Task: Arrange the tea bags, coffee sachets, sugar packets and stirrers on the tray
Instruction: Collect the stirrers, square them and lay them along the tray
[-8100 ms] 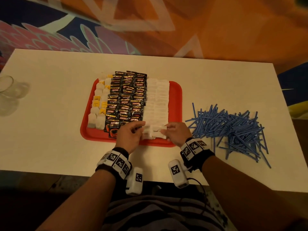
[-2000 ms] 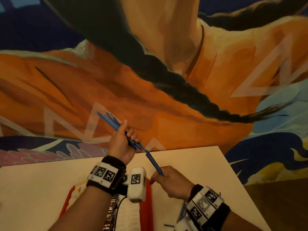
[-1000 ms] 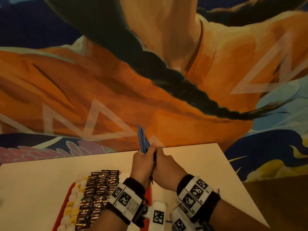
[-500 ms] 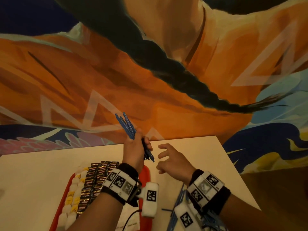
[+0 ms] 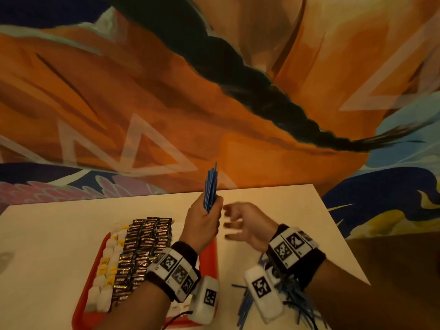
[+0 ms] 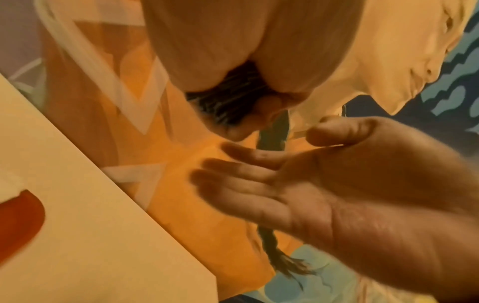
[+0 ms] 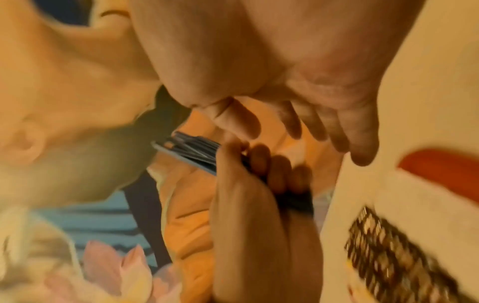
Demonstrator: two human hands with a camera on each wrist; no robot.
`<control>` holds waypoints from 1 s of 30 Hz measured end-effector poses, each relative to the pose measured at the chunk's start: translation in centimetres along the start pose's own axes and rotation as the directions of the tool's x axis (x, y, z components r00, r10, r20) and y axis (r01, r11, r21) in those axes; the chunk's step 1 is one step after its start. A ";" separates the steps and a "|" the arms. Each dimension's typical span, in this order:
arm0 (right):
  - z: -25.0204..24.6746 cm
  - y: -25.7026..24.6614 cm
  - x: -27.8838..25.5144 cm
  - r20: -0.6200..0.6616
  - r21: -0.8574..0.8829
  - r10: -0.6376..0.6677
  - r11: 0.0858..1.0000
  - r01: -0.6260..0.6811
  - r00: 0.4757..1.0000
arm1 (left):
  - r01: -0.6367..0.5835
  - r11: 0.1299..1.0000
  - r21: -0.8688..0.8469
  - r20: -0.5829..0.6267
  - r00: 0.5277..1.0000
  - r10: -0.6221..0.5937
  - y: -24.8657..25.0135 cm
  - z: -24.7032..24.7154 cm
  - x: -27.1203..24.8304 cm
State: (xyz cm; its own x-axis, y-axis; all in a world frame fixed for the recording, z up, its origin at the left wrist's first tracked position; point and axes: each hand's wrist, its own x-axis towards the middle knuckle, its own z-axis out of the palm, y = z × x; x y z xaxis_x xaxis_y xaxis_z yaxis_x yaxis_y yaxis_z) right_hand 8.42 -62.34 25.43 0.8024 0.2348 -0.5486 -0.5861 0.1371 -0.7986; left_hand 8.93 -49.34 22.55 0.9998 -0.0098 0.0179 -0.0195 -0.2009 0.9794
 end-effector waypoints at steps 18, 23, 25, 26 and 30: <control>-1.7 4.6 1.8 0.216 -0.930 -0.086 0.287 0.232 0.973 | -0.302 0.431 0.850 0.457 0.829 -0.321 -6.1 -2.2 -1.0; -0.2 7.2 2.5 0.143 -0.976 -0.132 -0.183 0.117 0.981 | -0.383 0.394 0.836 0.513 0.801 -0.310 -6.4 -0.9 -1.0; -0.2 8.0 2.8 0.087 -0.975 -0.201 -0.216 0.043 0.976 | -0.387 0.409 0.827 0.515 0.812 -0.273 -6.4 -0.4 -1.0; -0.3 8.2 2.9 0.061 -0.978 -0.233 -0.207 0.012 0.971 | -0.387 0.413 0.824 0.510 0.825 -0.246 -6.5 -0.3 -1.0; -1.2 8.6 3.6 0.007 -0.986 -0.224 -0.163 -0.030 0.975 | -0.352 0.428 0.832 0.447 0.883 -0.143 -7.1 -1.1 -1.1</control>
State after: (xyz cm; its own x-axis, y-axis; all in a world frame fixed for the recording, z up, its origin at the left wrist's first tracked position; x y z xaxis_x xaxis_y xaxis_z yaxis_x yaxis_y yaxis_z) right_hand 6.42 -61.44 16.33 0.9125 0.2048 -0.3542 0.1819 -0.9785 -0.0972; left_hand 7.96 -46.80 15.82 0.8828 -0.4180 -0.2143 -0.3655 -0.8979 0.2454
